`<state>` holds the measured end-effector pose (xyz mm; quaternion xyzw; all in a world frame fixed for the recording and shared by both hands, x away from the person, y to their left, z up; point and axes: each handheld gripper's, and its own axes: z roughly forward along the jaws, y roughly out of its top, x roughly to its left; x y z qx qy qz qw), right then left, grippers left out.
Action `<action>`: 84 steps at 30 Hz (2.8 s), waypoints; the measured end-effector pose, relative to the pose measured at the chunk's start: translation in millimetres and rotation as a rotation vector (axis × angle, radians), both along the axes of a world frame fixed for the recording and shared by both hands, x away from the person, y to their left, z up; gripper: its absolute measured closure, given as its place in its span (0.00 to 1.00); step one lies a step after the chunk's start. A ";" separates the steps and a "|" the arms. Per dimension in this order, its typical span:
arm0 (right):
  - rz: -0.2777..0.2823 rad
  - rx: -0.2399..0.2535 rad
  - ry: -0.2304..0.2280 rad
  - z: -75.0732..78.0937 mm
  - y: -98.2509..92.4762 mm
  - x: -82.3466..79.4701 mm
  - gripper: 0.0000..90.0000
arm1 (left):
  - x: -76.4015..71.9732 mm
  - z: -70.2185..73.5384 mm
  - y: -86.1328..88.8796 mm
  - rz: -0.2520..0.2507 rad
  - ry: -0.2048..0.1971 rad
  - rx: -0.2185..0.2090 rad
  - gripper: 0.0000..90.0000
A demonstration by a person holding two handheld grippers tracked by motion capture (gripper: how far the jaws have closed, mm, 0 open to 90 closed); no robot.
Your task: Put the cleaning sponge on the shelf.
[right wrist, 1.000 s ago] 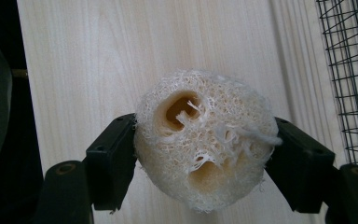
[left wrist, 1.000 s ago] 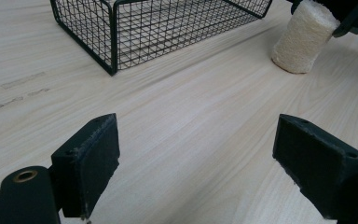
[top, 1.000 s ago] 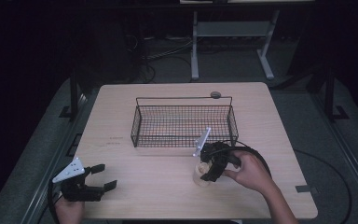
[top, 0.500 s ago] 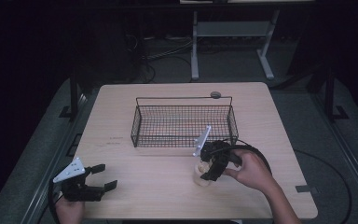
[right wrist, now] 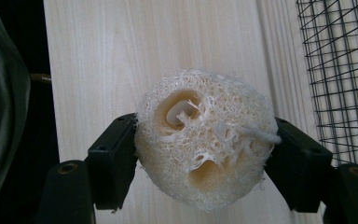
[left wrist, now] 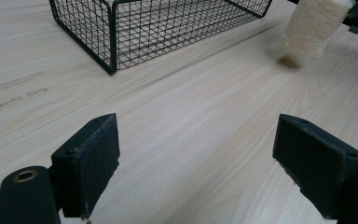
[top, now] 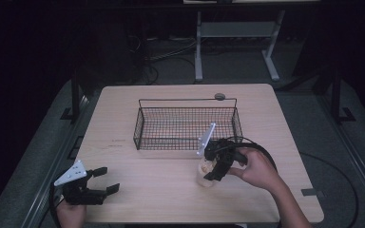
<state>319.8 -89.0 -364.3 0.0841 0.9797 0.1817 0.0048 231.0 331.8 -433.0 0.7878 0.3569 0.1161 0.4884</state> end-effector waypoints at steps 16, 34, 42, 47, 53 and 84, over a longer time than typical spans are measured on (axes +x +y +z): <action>0.004 0.011 0.026 10.9 -1.4 13.3 0.33 | -0.3 0.1 0.5 0.001 -0.002 -0.001 0.15; 0.003 0.021 0.029 19.1 -1.1 21.2 0.34 | -0.2 0.1 0.6 0.002 -0.001 0.000 0.15; 0.007 0.018 0.014 28.2 1.2 24.0 0.34 | -0.4 0.4 0.9 0.001 -0.002 0.000 0.15; 0.012 0.028 0.019 31.8 1.2 26.0 0.34 | -0.2 0.5 1.0 0.001 -0.005 0.002 0.15; 0.019 0.033 0.010 40.0 3.1 27.8 0.34 | -0.1 0.4 0.6 0.000 -0.004 0.002 0.15; 0.006 0.032 -0.006 75.4 12.7 60.7 0.34 | -0.4 0.3 2.3 0.004 -0.003 -0.005 0.15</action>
